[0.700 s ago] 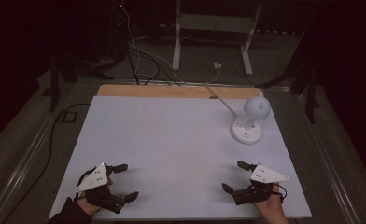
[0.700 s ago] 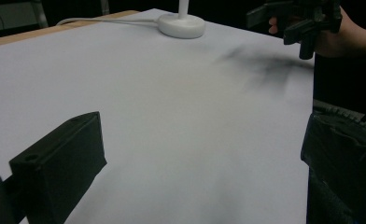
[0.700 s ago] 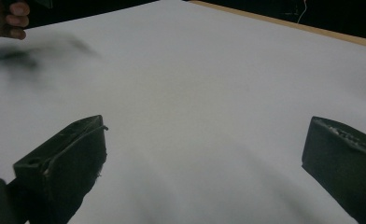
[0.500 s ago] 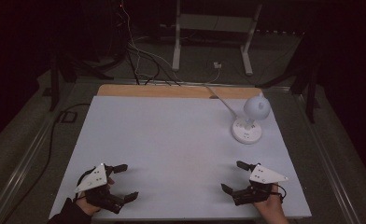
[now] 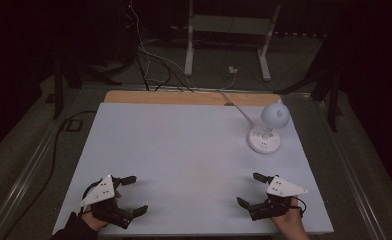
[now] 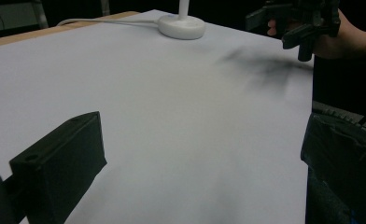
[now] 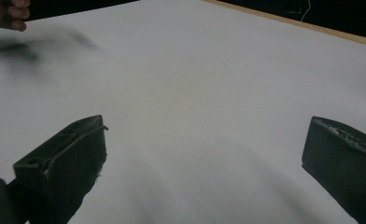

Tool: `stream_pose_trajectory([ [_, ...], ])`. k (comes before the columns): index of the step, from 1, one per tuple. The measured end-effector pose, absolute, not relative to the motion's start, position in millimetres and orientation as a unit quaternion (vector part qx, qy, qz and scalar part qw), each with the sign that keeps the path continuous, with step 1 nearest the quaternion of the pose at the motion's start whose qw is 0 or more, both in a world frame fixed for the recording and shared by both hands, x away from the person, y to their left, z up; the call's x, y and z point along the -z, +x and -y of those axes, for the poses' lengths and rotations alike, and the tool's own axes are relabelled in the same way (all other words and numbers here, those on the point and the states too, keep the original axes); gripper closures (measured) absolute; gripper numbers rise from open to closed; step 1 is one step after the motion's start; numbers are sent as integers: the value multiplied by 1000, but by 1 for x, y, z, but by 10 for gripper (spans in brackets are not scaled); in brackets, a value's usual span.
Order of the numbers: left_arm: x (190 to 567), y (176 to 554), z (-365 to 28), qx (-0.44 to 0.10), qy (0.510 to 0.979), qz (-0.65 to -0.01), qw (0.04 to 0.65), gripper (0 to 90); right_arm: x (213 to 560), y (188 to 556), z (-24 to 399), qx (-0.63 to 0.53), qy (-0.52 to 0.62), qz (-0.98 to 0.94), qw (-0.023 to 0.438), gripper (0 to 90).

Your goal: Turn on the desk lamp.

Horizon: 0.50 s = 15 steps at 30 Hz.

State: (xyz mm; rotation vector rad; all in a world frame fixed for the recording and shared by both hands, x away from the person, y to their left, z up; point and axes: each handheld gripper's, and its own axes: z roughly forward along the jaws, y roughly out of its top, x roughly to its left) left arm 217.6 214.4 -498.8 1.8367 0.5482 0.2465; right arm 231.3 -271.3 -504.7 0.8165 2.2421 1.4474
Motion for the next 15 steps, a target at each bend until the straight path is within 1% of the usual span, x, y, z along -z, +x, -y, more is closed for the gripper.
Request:
stream_pose_trajectory([
  [9,499,218,-214,-105,782,-234,568,3,504,231,271,-500,280,-799,180,0],
  [15,498,217,-215,-107,781,-236,568,3,502,230,270,-499,292,-798,168,0],
])
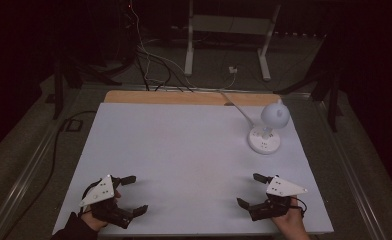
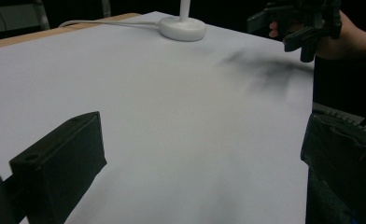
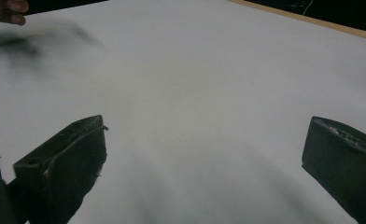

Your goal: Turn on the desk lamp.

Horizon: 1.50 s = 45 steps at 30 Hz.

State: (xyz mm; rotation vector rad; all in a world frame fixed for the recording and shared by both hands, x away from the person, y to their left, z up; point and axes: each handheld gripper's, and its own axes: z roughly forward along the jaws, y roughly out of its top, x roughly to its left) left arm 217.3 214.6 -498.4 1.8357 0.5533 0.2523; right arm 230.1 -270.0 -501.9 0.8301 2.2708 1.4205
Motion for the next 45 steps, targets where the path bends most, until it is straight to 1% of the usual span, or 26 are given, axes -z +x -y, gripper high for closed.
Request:
stream_pose_trajectory([
  [7,498,218,-214,-108,781,-235,568,3,490,225,261,-506,291,-801,136,0],
  [10,498,217,-215,-109,780,-237,569,3,485,223,258,-503,286,-804,135,0],
  [16,498,218,-215,-112,777,-238,572,3,472,222,251,-498,279,-813,117,0],
  [25,498,218,-215,-110,777,-239,572,3,458,227,247,-498,272,-814,121,0],
  [28,498,218,-216,-110,776,-240,573,3,455,230,247,-498,273,-815,112,0],
  [39,499,218,-216,-107,775,-242,574,3,444,241,249,-505,274,-810,120,0],
  [45,499,219,-216,-107,775,-242,573,3,435,248,253,-511,277,-803,132,0],
])
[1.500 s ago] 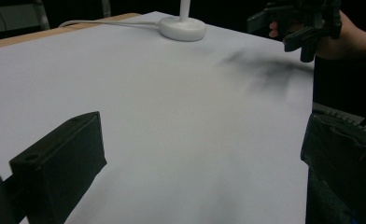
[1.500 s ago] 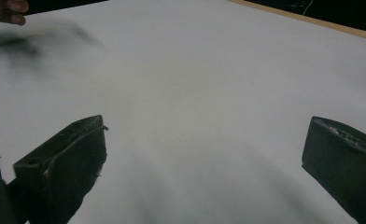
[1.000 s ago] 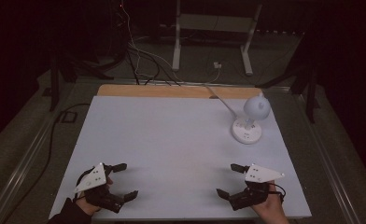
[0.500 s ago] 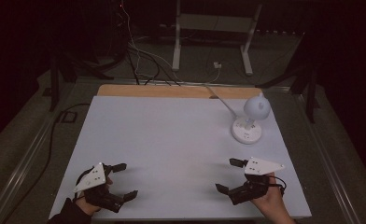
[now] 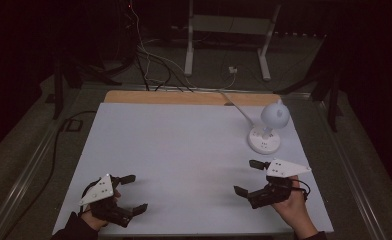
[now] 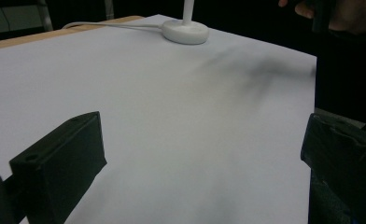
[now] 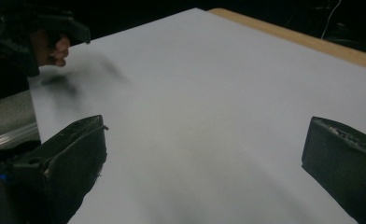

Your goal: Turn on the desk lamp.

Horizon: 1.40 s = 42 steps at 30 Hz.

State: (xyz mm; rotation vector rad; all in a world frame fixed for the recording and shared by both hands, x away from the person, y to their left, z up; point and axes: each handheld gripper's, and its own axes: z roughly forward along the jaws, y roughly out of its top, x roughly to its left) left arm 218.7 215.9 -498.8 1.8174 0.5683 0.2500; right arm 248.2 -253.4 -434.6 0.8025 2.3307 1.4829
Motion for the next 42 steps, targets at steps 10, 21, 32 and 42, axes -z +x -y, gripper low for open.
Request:
stream_pose_trajectory([
  [10,499,219,-216,-105,775,-243,575,3,421,262,262,-517,284,-793,153,0],
  [21,499,219,-216,-105,774,-243,575,3,410,276,267,-514,294,-787,173,0],
  [32,499,219,-216,-104,774,-242,575,3,408,287,277,-511,320,-775,192,0],
  [42,499,219,-216,-103,775,-242,575,3,409,299,295,-503,355,-759,214,0],
])
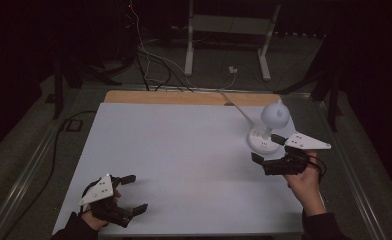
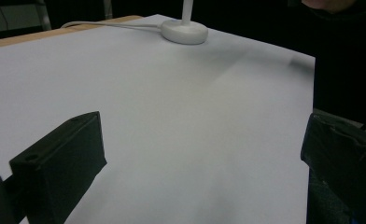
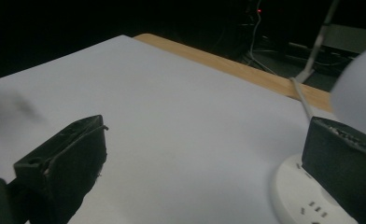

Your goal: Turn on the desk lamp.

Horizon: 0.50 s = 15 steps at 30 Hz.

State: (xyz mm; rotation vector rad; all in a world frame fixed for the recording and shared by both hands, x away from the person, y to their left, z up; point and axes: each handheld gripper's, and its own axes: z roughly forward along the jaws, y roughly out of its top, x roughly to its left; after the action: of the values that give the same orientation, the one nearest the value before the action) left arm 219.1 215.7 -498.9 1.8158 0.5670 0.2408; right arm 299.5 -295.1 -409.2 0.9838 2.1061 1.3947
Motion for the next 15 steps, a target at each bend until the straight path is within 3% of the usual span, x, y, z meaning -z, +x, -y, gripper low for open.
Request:
stream_pose_trajectory([
  [15,499,220,-216,-103,774,-244,575,3,424,318,316,-482,399,-746,228,0],
])
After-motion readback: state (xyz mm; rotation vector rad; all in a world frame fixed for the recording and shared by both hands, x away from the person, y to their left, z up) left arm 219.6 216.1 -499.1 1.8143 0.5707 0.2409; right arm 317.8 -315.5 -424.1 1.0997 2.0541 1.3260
